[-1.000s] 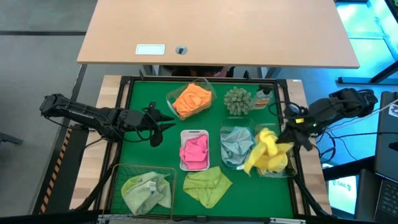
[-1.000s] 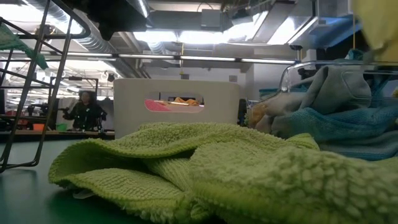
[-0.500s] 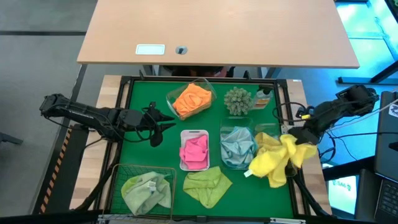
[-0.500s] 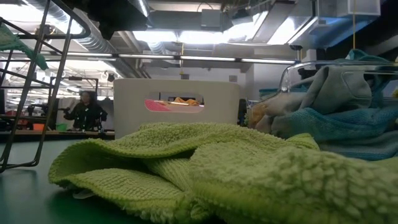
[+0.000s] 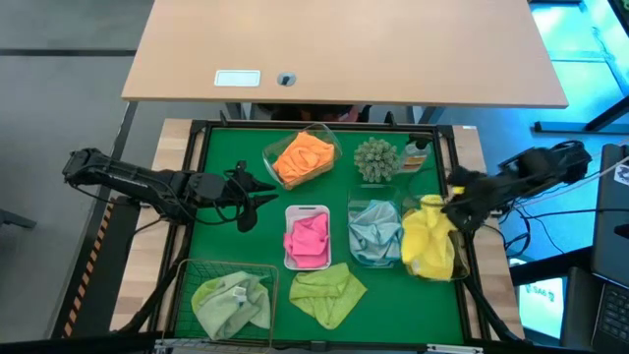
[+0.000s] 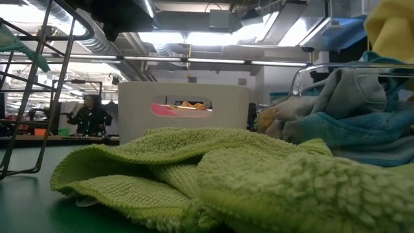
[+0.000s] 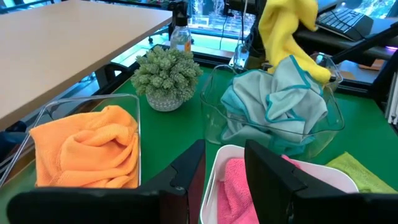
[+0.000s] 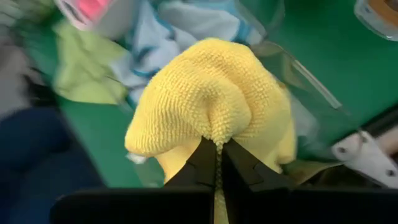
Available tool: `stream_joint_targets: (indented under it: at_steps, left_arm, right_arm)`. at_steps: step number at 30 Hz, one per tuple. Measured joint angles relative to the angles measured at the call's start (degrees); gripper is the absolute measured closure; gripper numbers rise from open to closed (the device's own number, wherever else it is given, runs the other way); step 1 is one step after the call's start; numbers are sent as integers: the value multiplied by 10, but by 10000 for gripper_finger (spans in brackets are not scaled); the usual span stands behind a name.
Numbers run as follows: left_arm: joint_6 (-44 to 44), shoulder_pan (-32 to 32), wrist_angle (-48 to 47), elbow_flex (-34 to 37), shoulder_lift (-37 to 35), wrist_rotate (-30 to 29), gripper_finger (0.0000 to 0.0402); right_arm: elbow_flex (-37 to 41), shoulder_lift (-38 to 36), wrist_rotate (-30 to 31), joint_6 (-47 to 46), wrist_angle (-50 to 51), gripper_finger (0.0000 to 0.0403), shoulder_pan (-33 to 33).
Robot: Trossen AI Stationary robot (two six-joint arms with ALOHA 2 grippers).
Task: Sort microfiber towel by color & place in baskets
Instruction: Put the yellow microfiber towel into the right transparent bin
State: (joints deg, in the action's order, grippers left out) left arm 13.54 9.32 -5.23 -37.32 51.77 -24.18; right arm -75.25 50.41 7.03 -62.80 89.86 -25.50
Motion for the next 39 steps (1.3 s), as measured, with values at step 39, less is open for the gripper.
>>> stream_joint_targets:
  at_steps: [39]
  left_arm:
    - [-1,0,0,0,0,0,296]
  right_arm:
    - [281,182,-82,78,-267,368,0]
